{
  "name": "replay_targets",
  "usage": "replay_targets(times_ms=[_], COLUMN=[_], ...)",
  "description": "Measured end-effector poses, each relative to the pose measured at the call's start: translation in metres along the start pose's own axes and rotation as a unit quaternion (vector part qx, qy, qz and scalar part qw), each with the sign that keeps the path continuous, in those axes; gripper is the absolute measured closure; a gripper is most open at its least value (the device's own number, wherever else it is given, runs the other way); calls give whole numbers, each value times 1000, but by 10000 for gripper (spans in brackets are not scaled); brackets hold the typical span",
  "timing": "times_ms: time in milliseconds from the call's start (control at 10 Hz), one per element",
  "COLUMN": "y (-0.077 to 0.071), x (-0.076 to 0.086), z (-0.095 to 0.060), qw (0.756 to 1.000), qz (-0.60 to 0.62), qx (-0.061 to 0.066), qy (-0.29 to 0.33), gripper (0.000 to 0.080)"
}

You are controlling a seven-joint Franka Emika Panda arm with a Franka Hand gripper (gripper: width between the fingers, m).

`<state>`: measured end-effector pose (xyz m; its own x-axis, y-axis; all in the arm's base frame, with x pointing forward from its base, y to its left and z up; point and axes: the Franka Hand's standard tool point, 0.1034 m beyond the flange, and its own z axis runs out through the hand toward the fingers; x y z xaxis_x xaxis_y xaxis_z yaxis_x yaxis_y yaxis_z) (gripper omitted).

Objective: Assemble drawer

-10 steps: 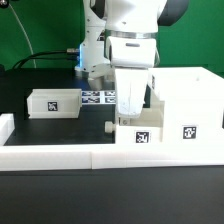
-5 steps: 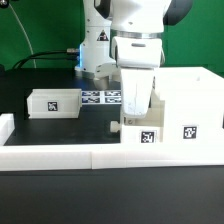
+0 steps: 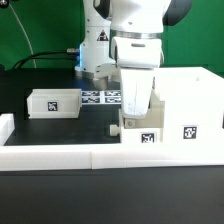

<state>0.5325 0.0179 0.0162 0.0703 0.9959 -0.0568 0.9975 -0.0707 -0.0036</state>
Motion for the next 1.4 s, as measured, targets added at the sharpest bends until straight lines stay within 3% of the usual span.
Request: replay_targets(times_ms=[100,200,300,400,800,1000,1200,1400], y=[0,1,4,6,14,16,16,16], x=[1,2,3,2,-19,-35,-40,-62], z=[-4,-9,-15,-22,-45,-45,-45,-35], qw=[1000,1000,1000,1000,1000,999,999,1000], qz=[6,12,14,15,21,28,27,1], qx=[-3,-6,-10,-11,-18,-19,-18,-14], qy=[1,1,1,1,-4,-5,-5,9], gripper=[387,387,253,171,151,150,150,150])
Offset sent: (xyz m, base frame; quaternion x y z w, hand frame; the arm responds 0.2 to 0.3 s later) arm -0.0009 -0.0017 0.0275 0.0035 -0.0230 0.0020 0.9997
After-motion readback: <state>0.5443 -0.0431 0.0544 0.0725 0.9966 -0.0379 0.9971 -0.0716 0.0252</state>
